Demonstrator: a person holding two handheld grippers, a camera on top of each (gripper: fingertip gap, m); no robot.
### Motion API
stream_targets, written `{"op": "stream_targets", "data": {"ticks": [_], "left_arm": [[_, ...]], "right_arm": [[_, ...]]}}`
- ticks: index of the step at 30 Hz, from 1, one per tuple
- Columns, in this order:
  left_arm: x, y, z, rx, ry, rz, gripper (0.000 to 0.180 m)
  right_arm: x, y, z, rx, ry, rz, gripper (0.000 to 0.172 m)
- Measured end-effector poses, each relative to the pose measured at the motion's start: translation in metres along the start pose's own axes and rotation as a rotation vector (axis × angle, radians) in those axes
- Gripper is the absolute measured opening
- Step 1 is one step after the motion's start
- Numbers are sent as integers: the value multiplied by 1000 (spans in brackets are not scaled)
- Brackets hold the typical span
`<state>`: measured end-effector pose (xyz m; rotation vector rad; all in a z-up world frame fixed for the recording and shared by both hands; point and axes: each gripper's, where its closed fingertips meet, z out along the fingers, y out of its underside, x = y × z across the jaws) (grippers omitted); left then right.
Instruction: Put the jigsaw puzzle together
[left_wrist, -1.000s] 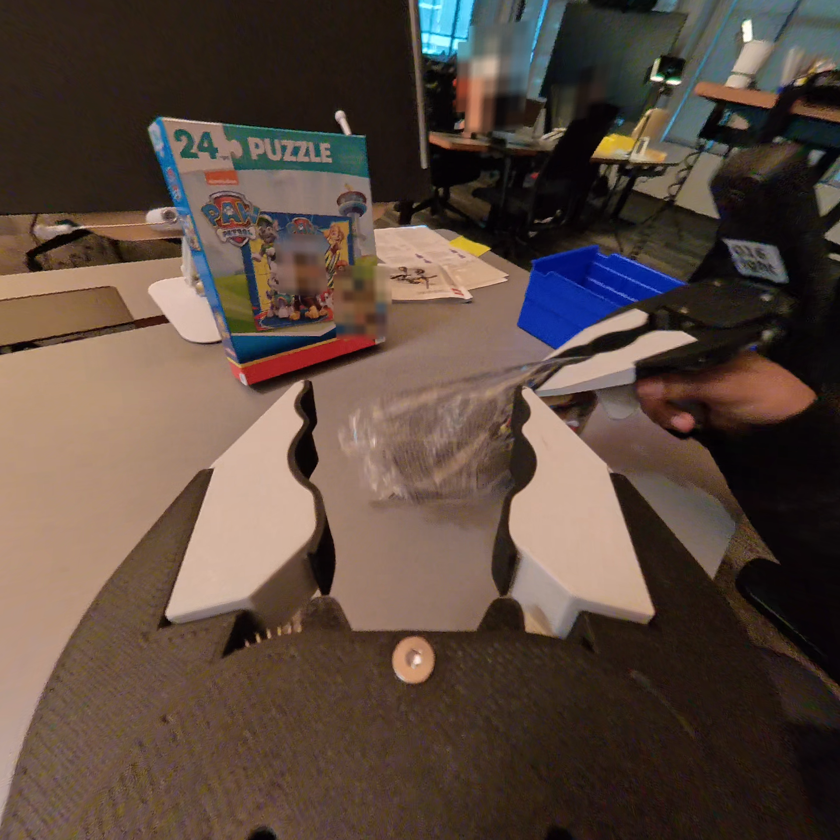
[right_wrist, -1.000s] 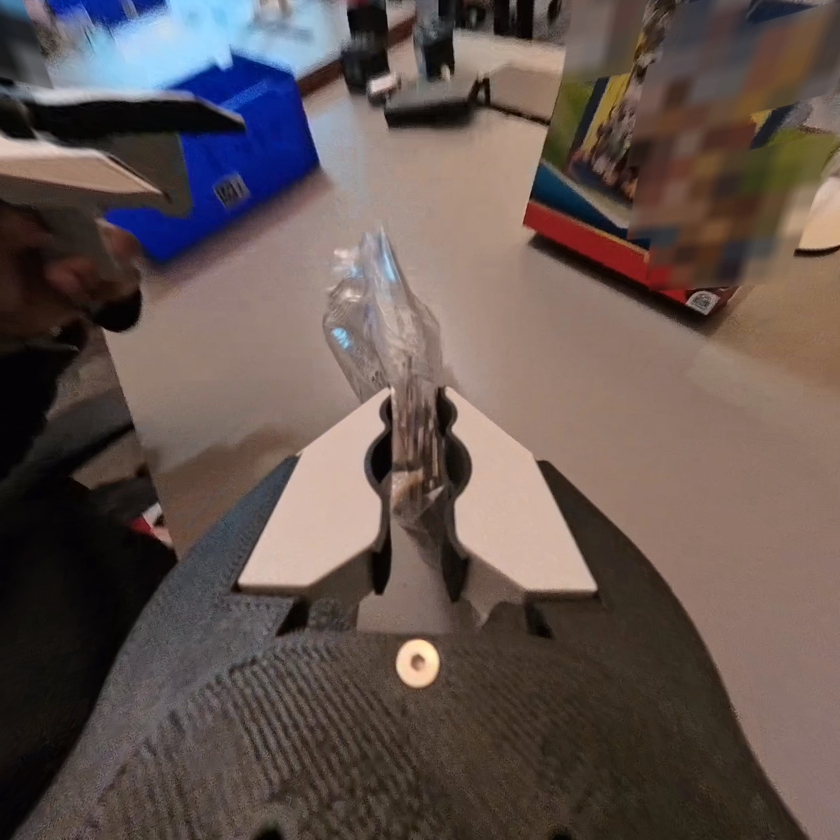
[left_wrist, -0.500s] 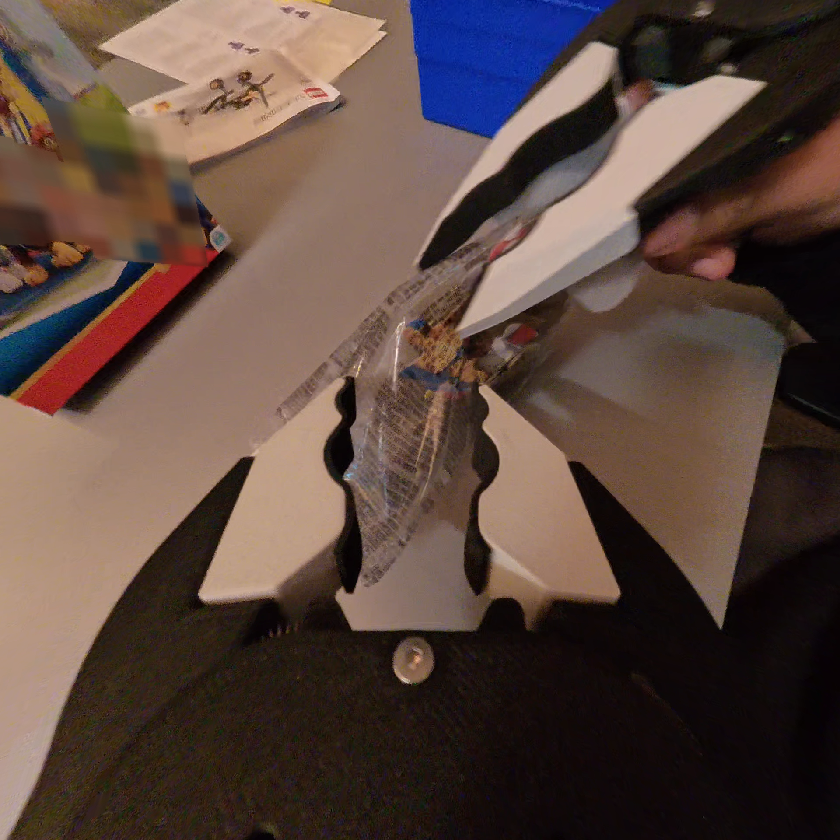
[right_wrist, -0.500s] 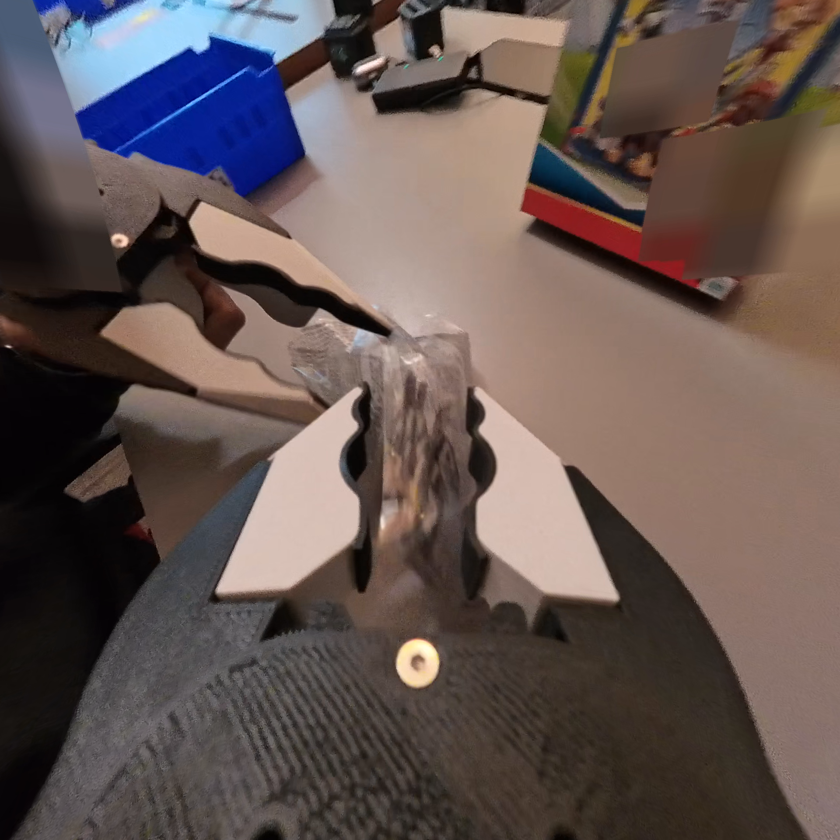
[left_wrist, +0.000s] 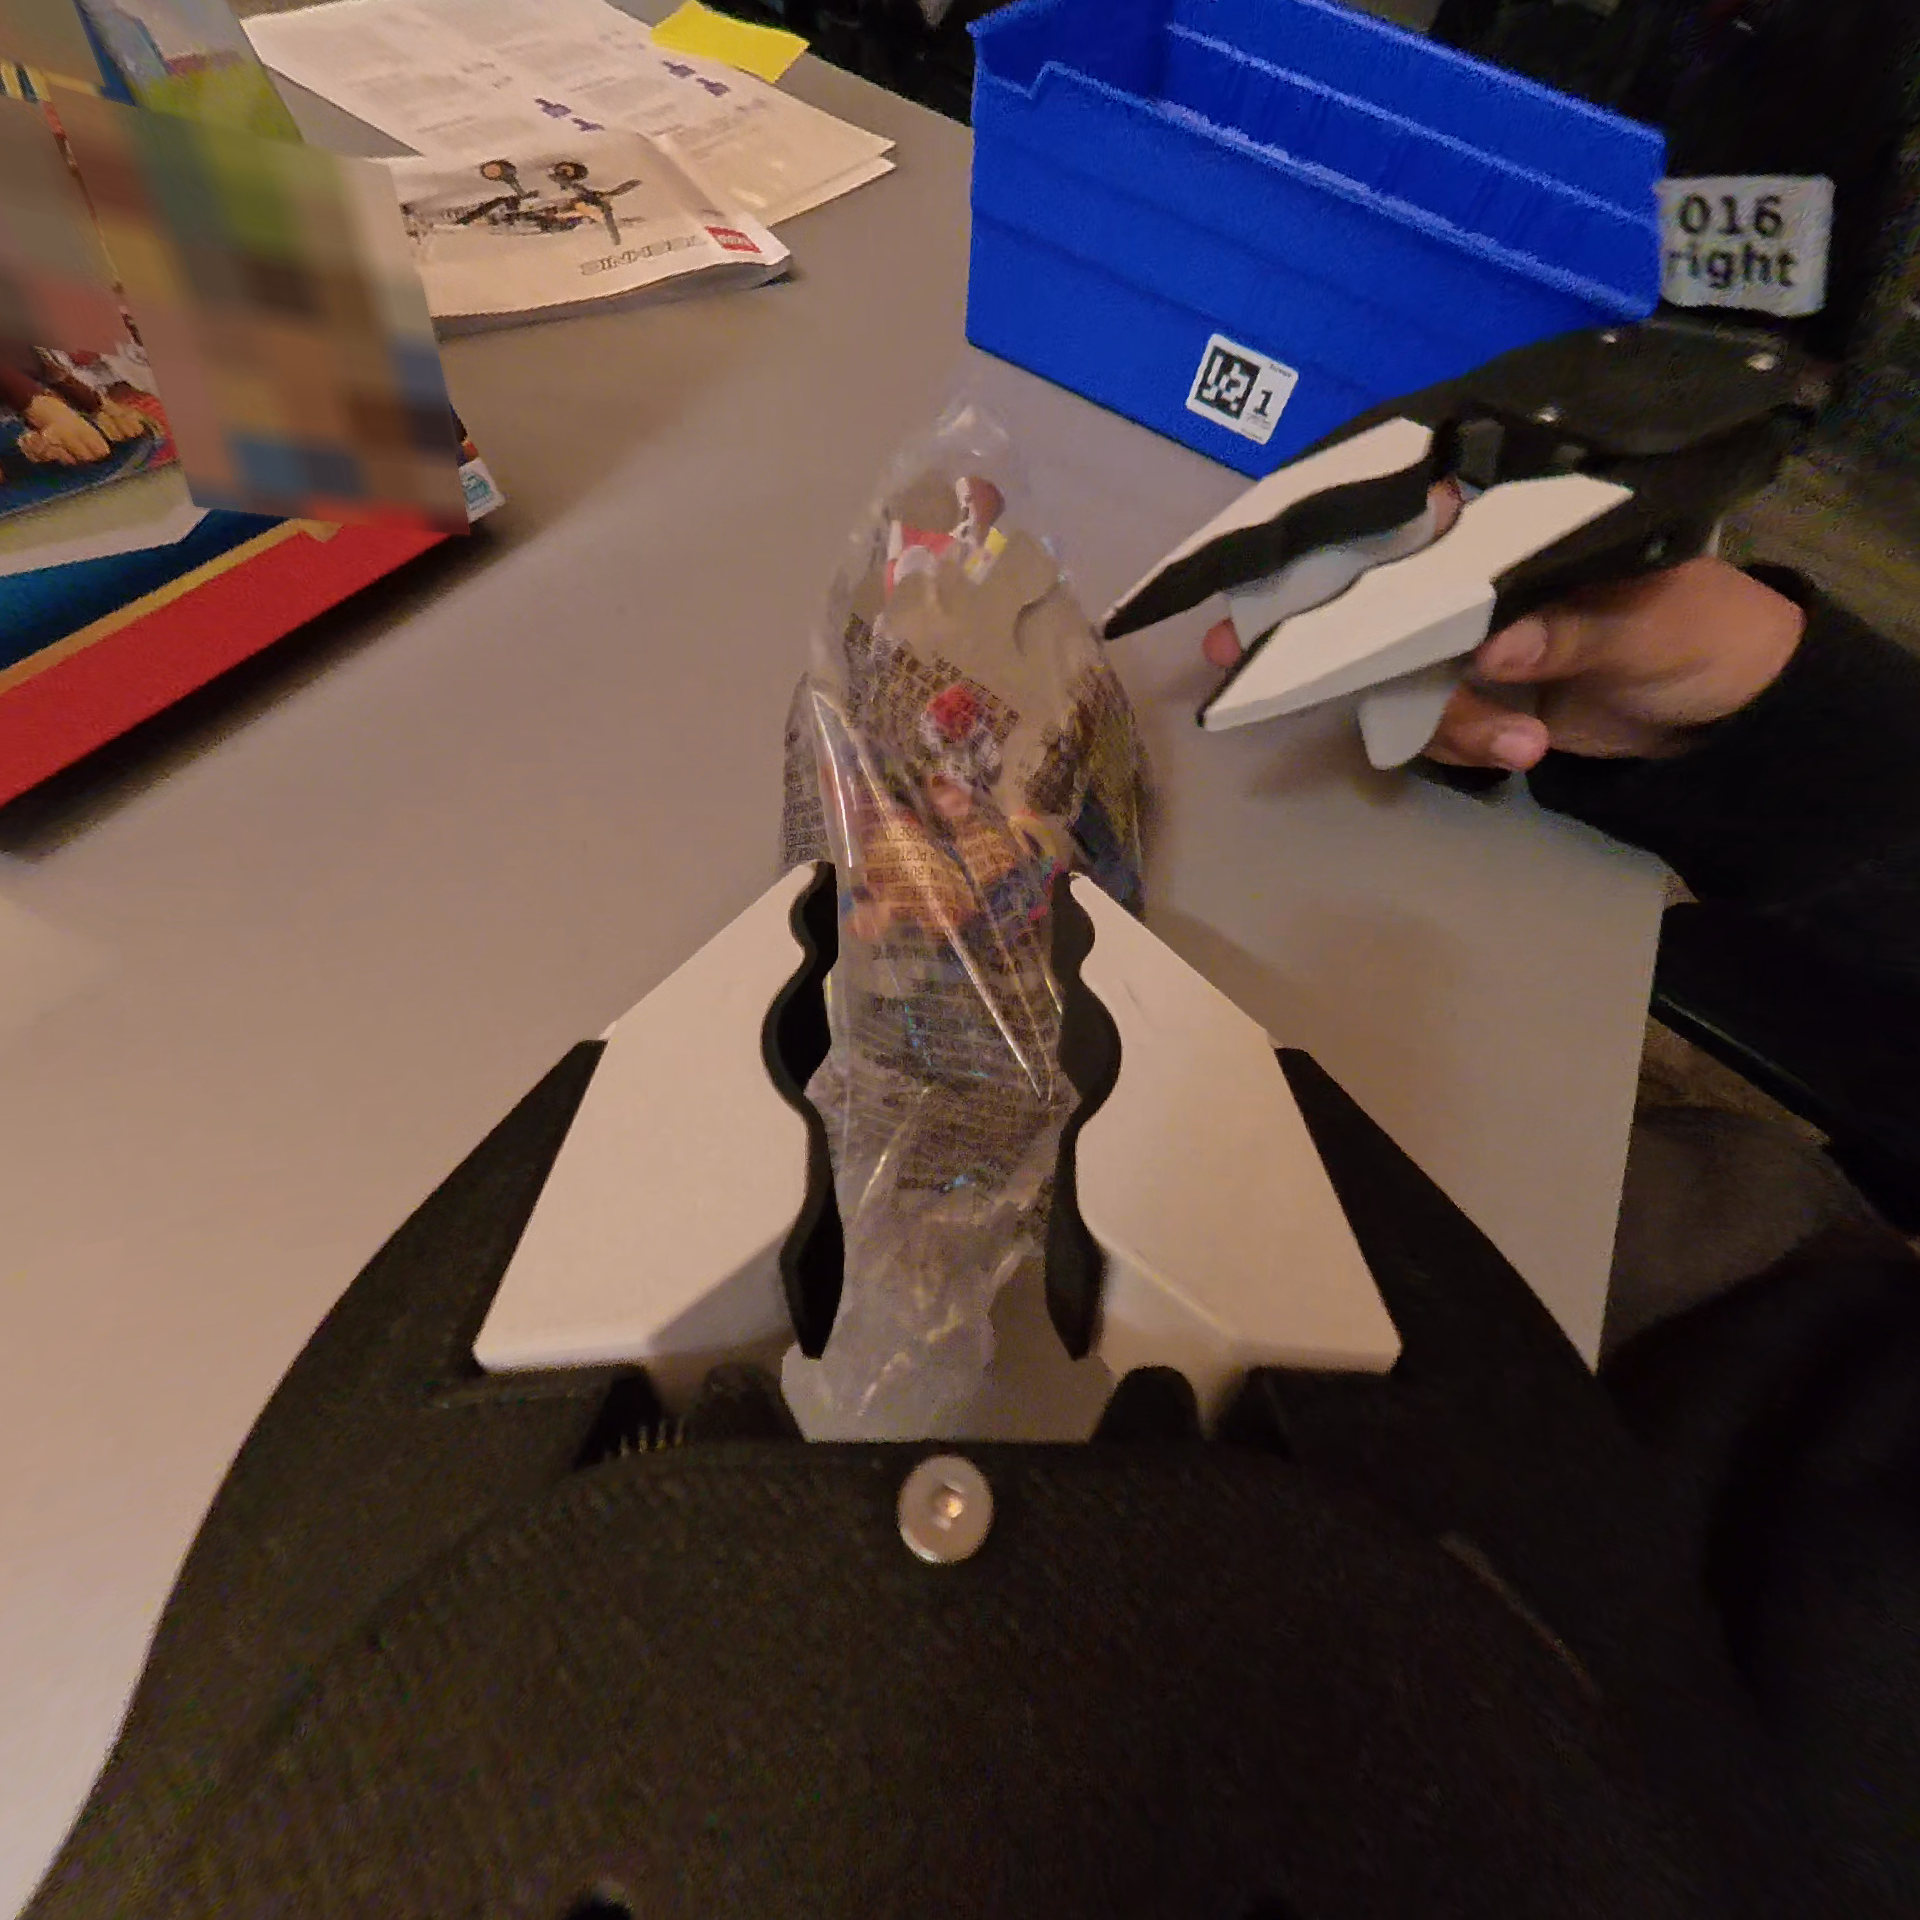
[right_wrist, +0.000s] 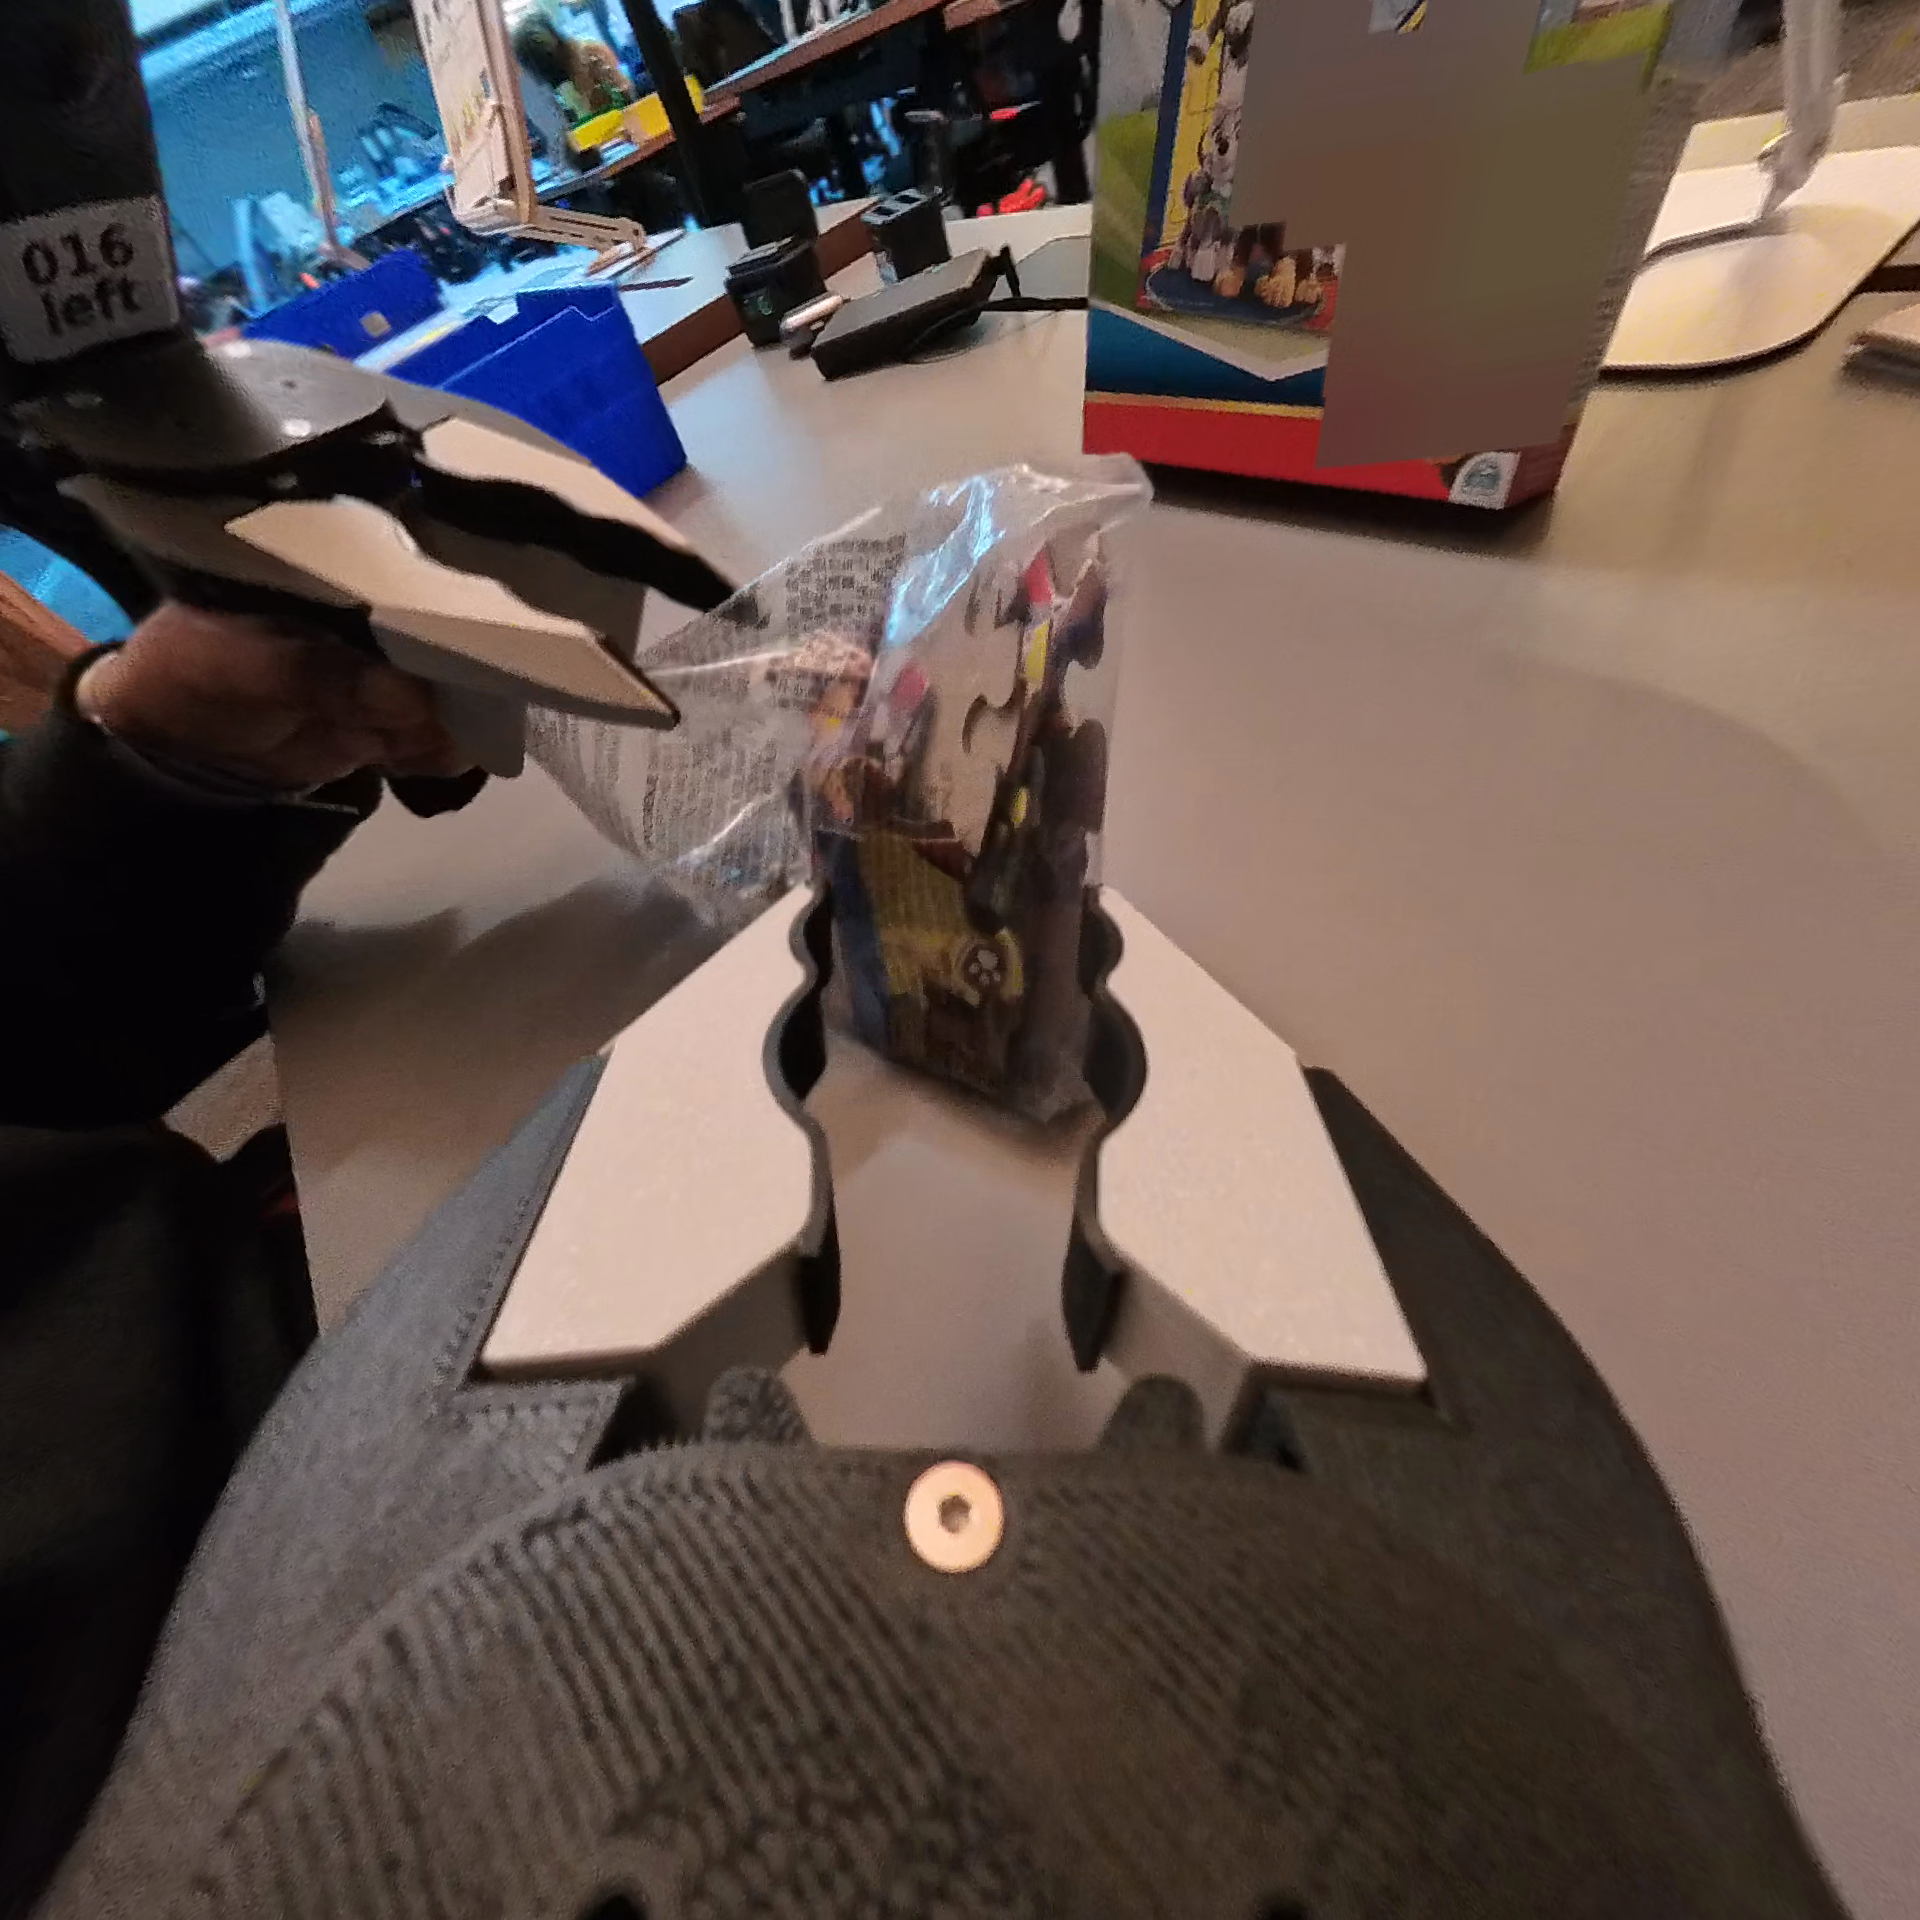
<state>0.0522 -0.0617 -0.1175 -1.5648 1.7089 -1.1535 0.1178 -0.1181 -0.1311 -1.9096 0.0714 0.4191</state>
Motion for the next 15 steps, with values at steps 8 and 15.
{"op": "stream_targets", "data": {"ticks": [8,15], "left_arm": [[-7,9,-11,12,-24,-2,22],[-11,14,-21,18,-11,-21,34]], "right_arm": [[14,-17,28,-43,-188,293,52],[39,-10,45,-220,-103,371,55]]}}
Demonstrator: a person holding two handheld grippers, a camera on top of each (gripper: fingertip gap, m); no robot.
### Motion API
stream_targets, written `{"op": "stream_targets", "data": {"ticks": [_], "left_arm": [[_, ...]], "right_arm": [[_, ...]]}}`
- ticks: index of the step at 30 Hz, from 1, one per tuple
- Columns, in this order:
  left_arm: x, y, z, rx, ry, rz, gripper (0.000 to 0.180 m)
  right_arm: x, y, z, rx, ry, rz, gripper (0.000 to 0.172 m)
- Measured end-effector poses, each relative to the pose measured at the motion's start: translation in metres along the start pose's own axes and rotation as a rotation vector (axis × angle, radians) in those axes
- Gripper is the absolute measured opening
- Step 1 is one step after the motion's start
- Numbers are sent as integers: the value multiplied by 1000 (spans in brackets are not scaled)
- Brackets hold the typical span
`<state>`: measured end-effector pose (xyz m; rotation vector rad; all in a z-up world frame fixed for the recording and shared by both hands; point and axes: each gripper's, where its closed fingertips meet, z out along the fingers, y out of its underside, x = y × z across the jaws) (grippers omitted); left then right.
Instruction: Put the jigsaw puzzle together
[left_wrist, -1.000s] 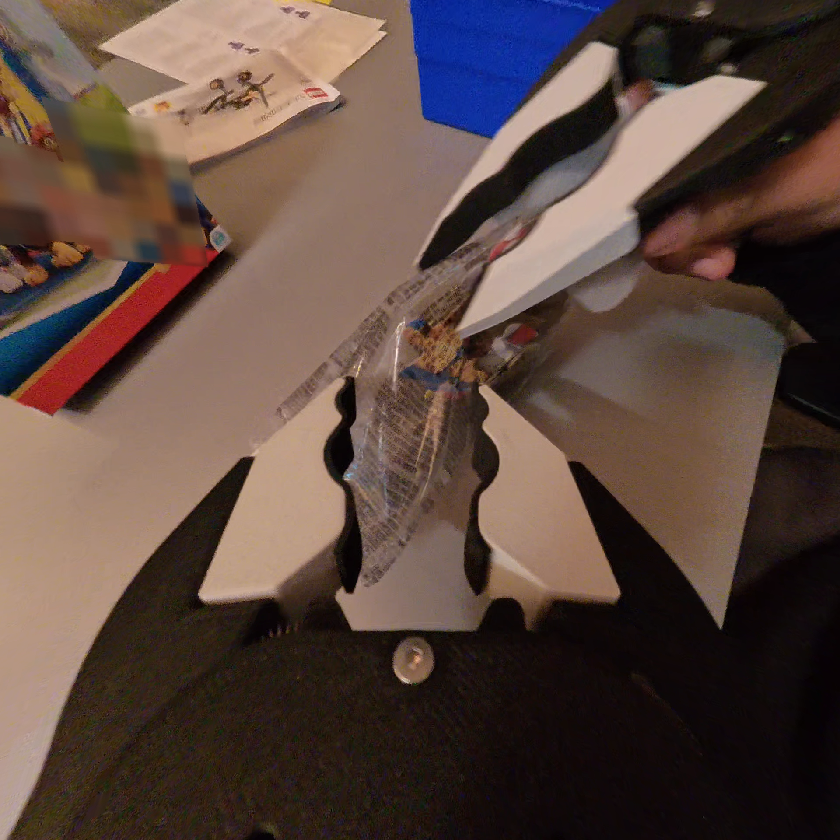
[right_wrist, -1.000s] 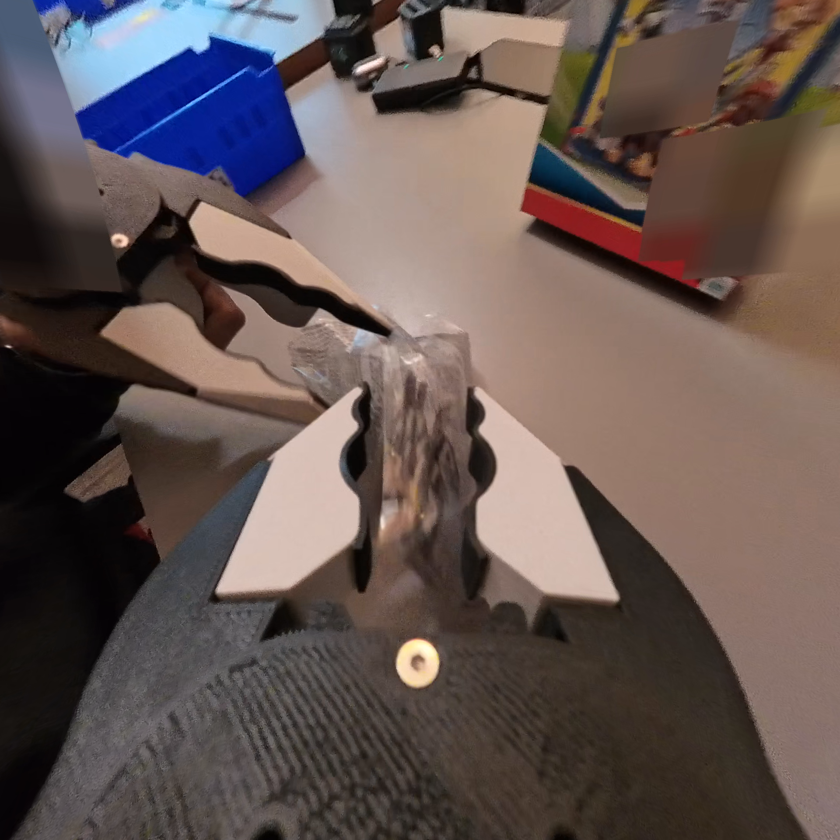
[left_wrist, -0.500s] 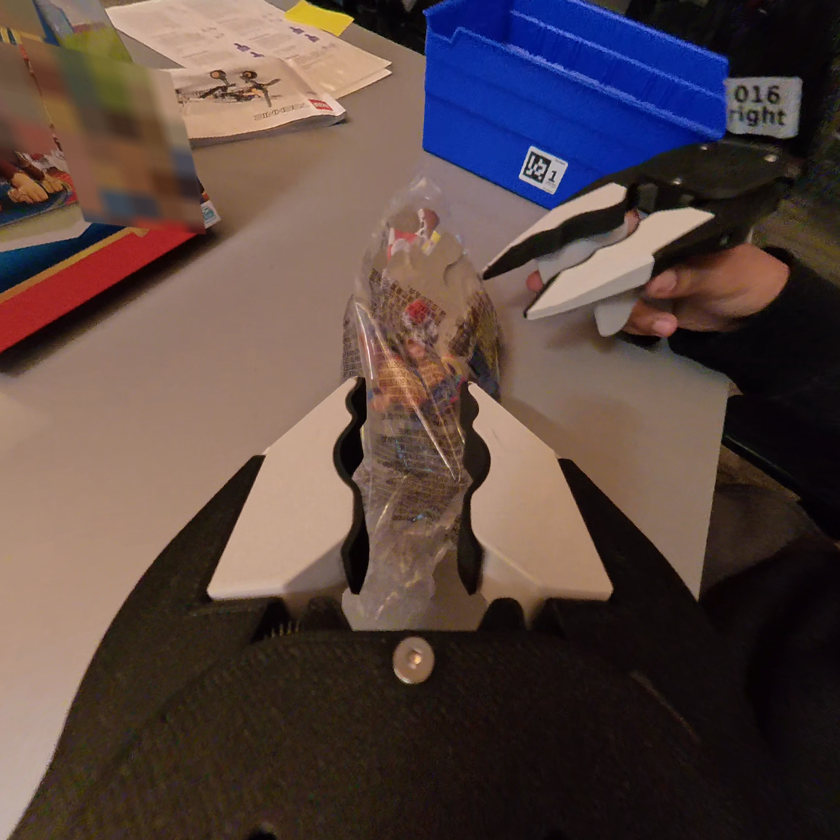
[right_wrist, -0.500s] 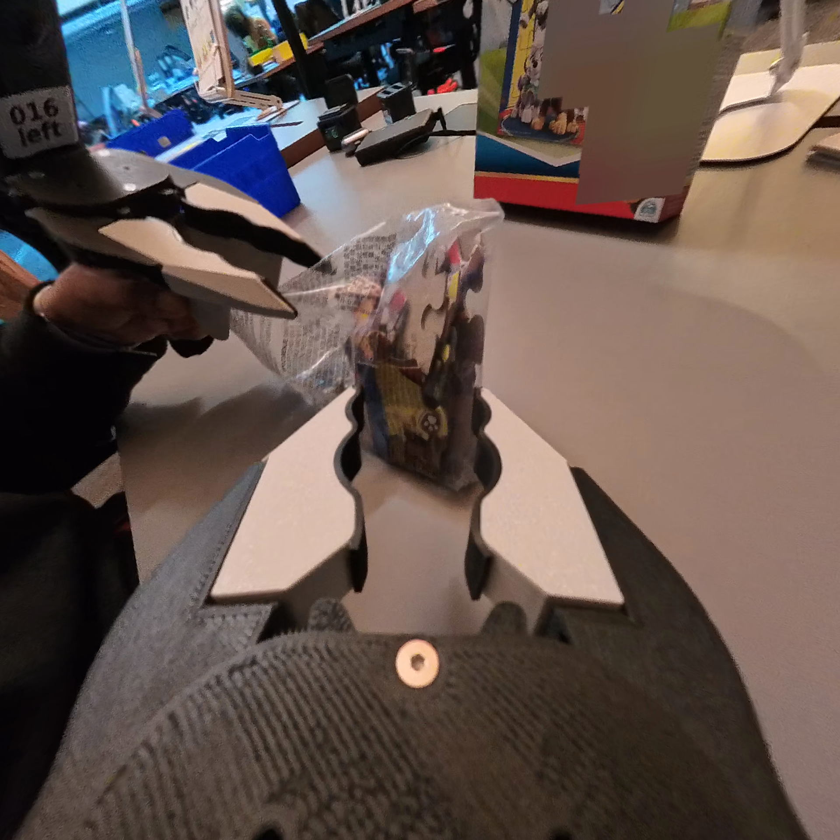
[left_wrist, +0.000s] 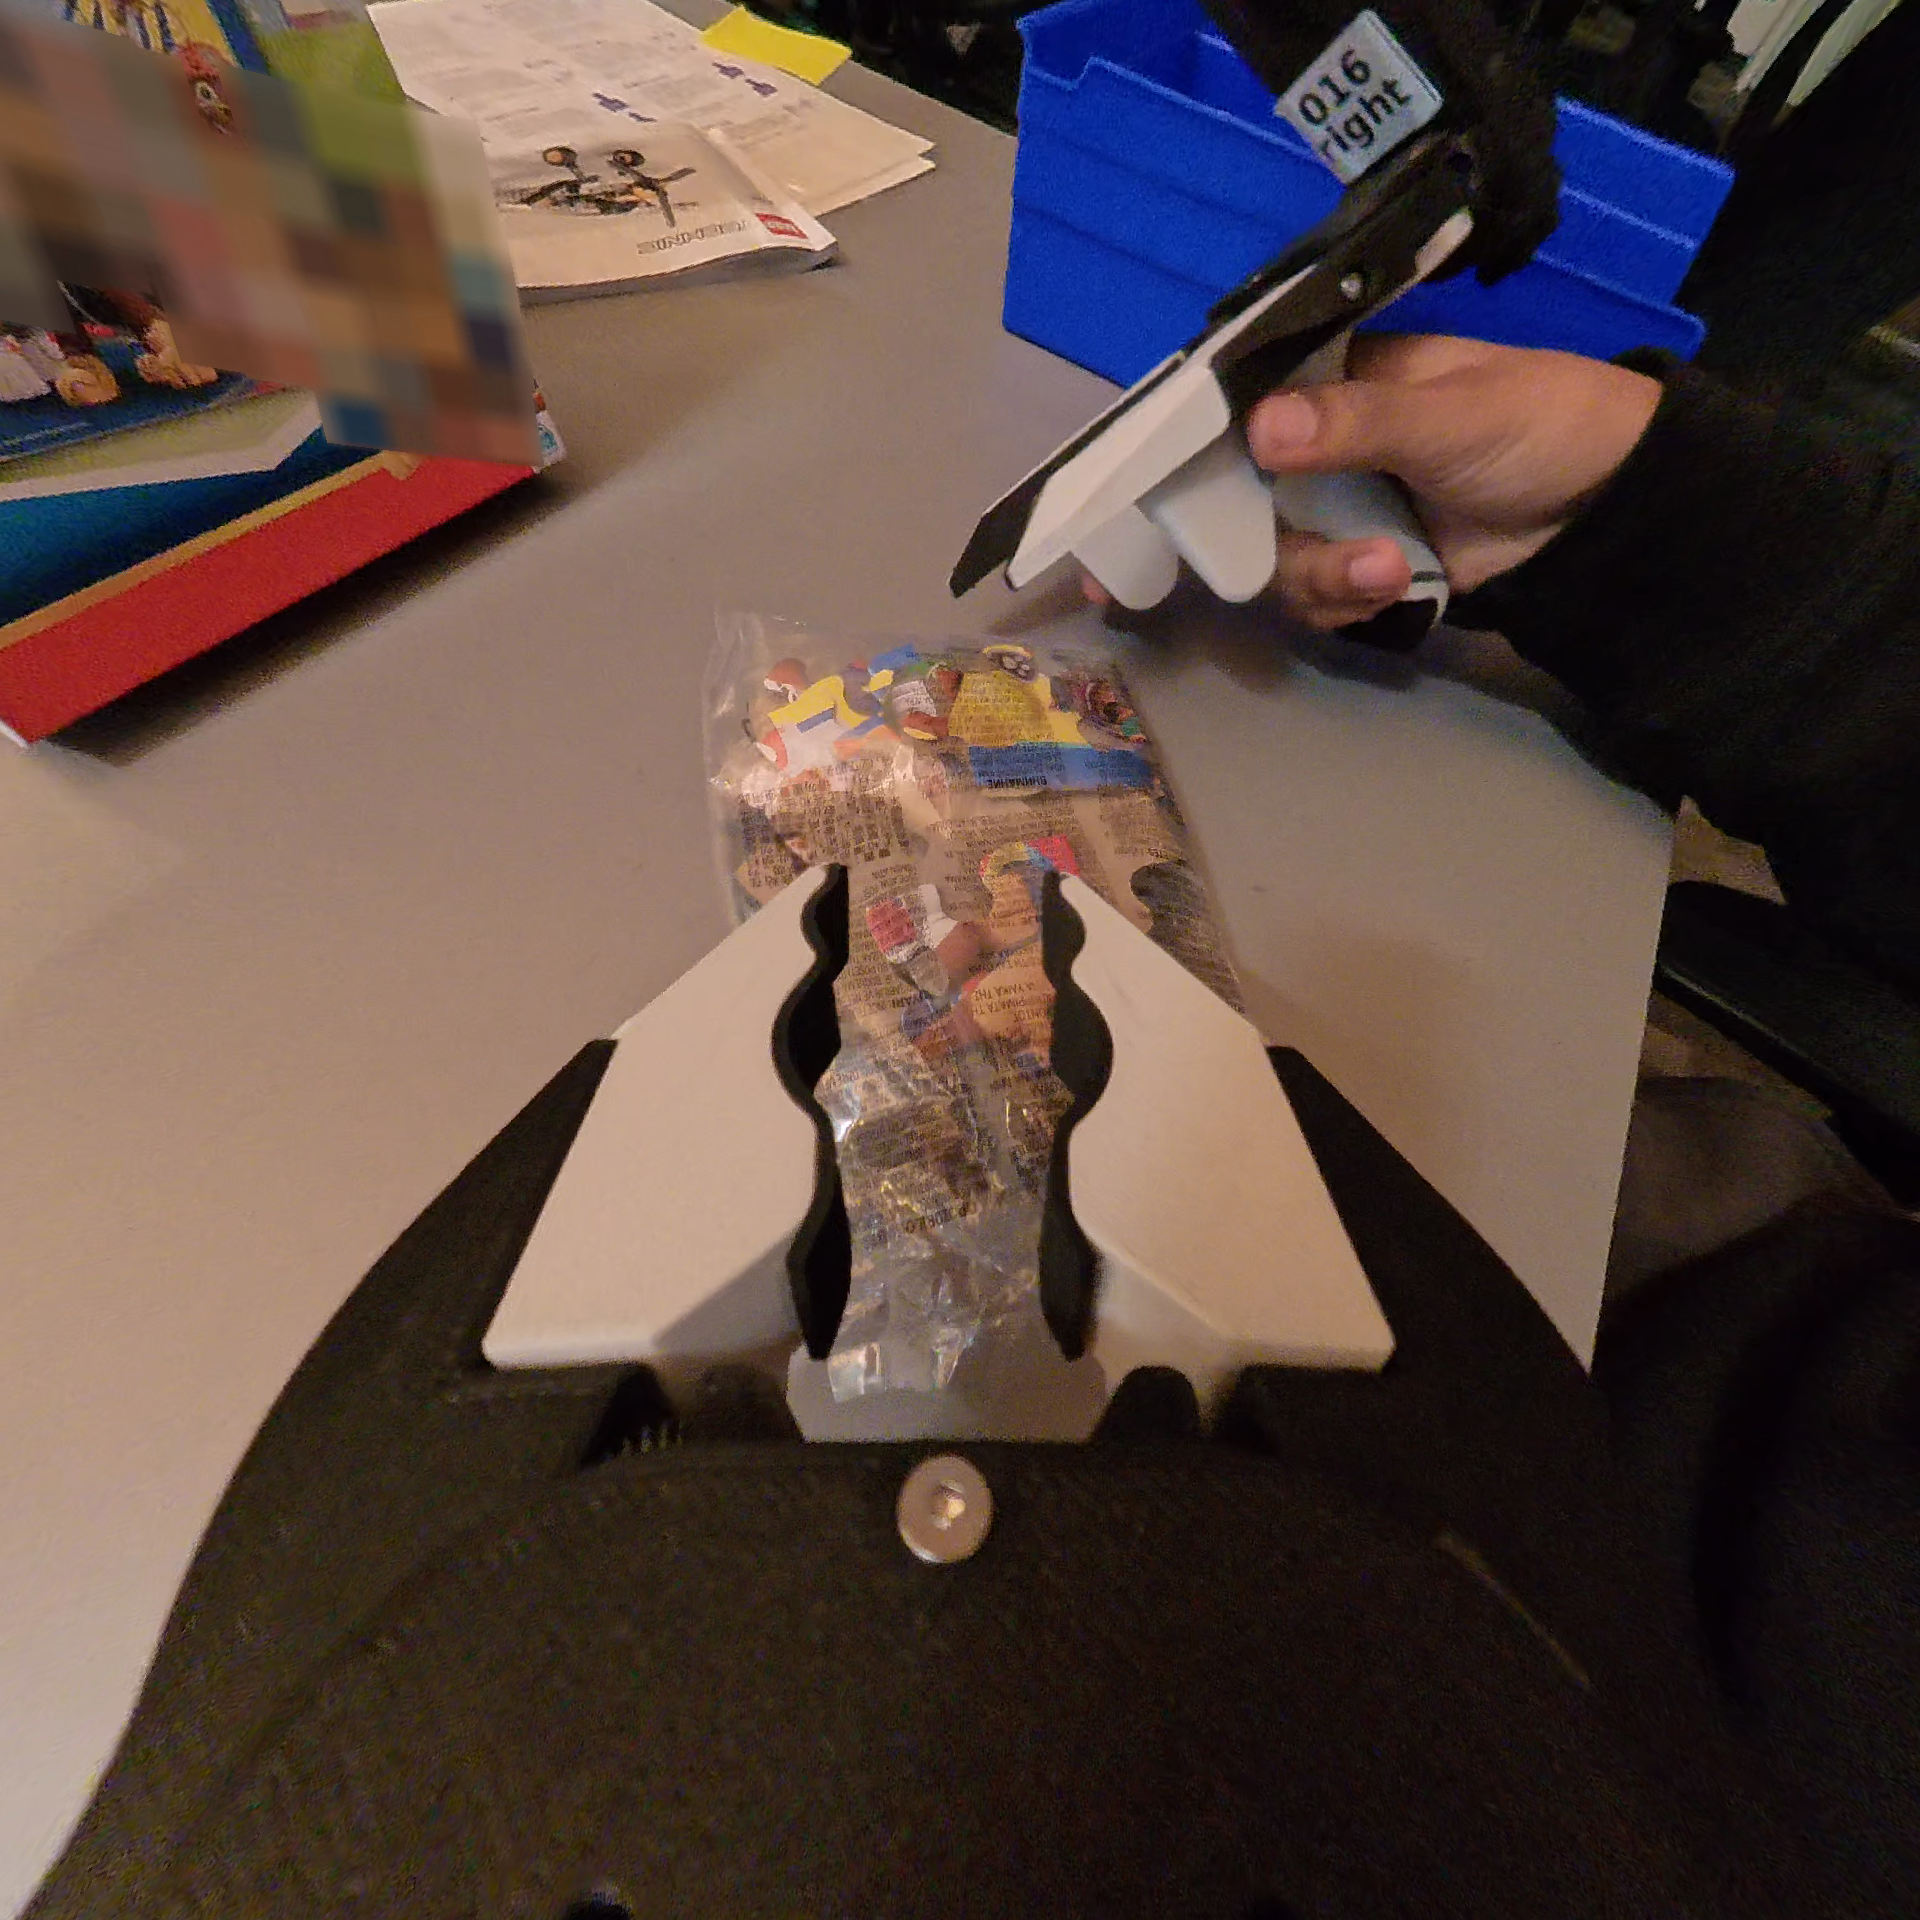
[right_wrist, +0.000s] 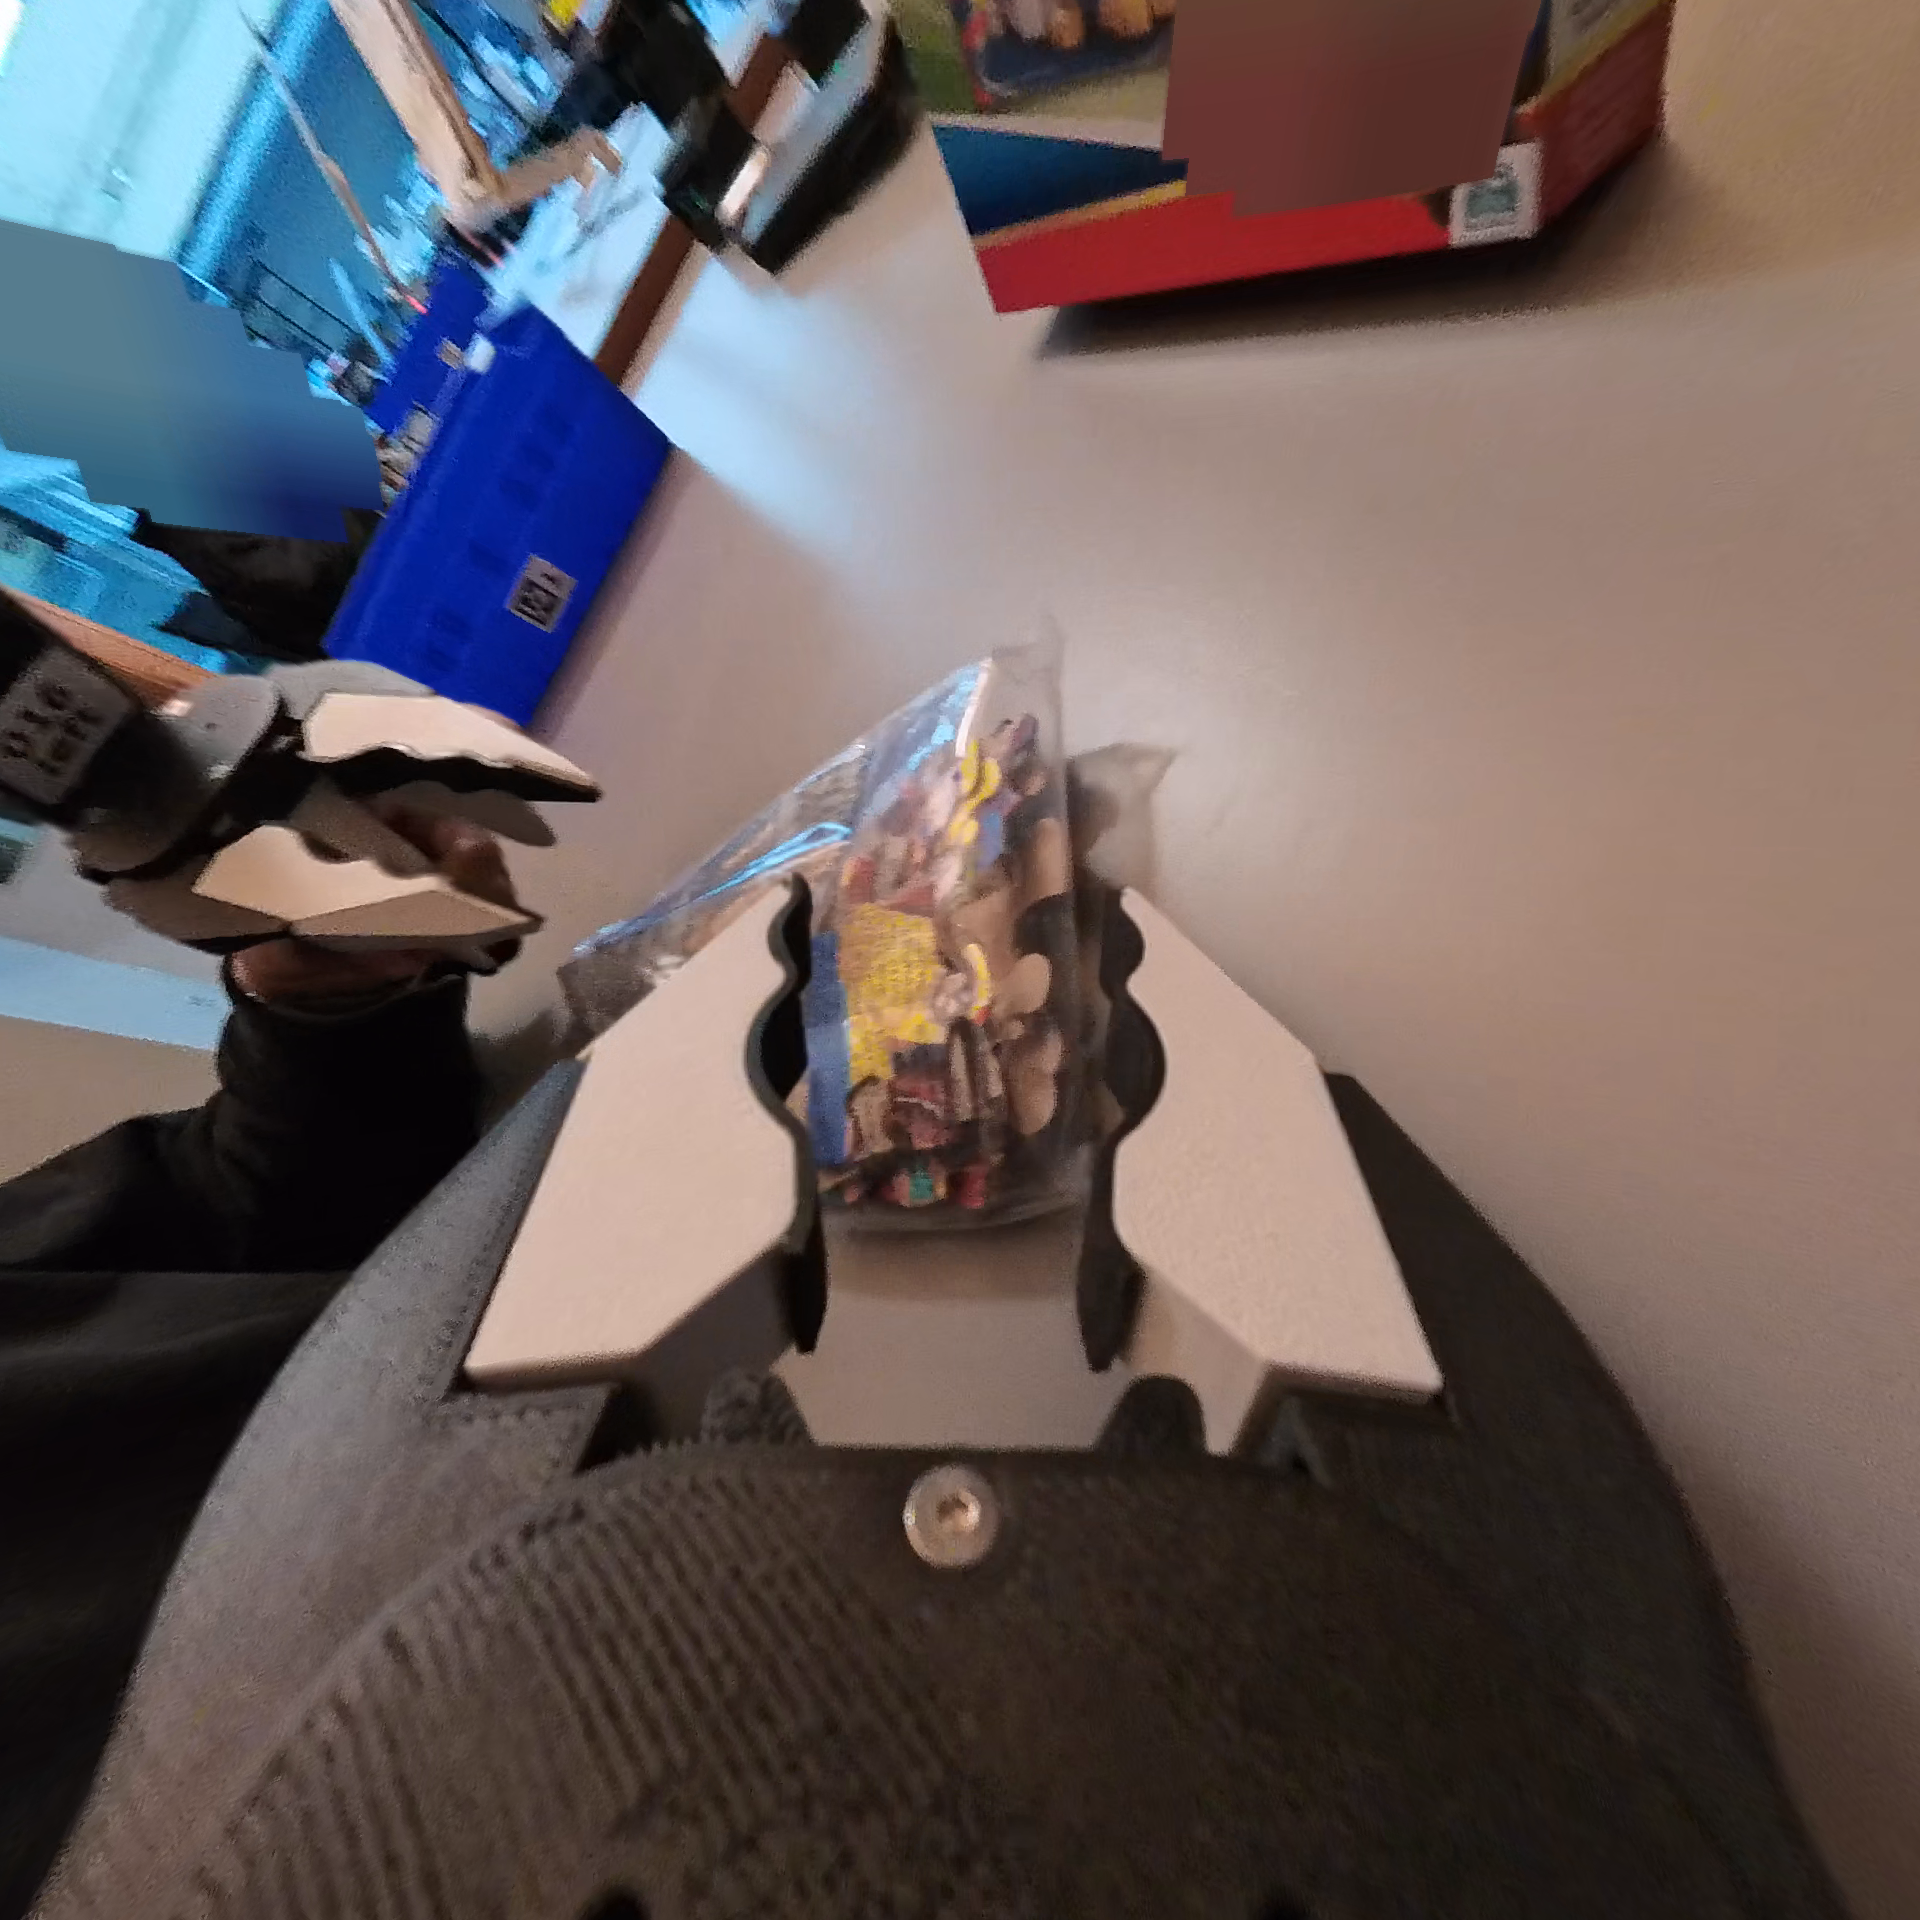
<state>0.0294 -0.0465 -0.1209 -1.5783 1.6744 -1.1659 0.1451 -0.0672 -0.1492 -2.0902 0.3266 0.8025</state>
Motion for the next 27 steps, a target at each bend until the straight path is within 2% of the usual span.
{"op": "stream_targets", "data": {"ticks": [5,7,10,13,17,27], "left_arm": [[-8,6,-1,14,8,-43,38],[-10,8,-2,31,8,-67,38],[-14,9,-5,48,15,-80,38],[-26,3,-12,81,-9,-89,38],[-41,-6,-22,164,-19,-145,39],[-64,-3,-37,309,30,-330,40]], "right_arm": [[10,20,16,-238,21,48,50],[4,25,21,-281,-14,58,29],[-8,9,21,-204,-66,69,0],[-19,-14,14,-109,-95,34,0],[-24,-22,9,-138,15,-121,0],[-67,-63,-28,-155,248,-442,0]]}}
